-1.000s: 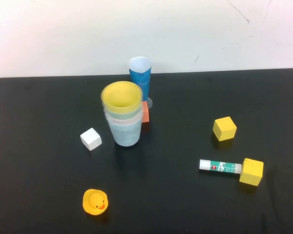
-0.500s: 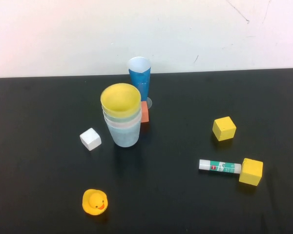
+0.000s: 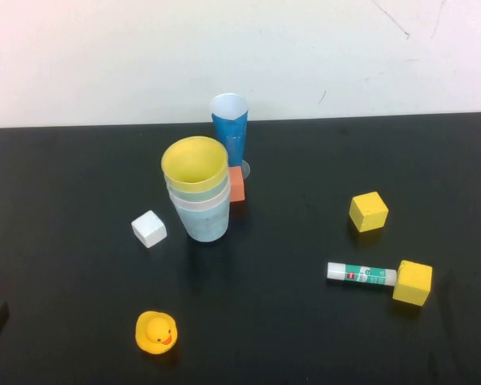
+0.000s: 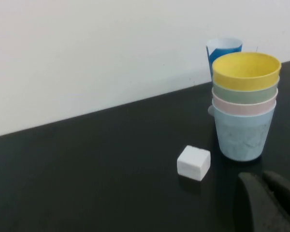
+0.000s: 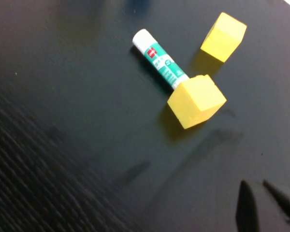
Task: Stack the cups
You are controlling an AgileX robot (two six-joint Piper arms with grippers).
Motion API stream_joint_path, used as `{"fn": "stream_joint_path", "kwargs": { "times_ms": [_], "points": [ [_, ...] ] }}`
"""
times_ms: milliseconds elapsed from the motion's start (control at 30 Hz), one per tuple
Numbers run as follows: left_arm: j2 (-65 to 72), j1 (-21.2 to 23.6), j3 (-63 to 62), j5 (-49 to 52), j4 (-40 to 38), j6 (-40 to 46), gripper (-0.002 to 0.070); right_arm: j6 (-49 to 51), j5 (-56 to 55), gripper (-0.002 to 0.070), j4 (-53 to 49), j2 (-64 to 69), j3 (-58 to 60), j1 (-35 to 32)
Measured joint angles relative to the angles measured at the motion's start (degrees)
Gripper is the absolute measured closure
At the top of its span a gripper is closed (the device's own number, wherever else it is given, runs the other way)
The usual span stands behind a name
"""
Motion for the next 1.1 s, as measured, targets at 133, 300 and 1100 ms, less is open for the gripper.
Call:
{"fn": "stream_joint_path", "kwargs": {
  "times_ms": [133,300,1100],
  "points": [
    [0.0,0.0,0.0,0.4,0.0,0.0,0.0676,0.0,0.0,0.0678,0.0,0.0,0.0,0.0],
    [0.0,0.0,0.0,0.5,0.0,0.0,0.0676,0.1,0.0,0.0678,0.0,0.0,0.0,0.0],
    [-15.8,14.7,13.1,10.9,-9.7,-0.9,0.0676,0.1,-0.1,0.0678,0.1,0.0,0.0,0.0]
  ]
}}
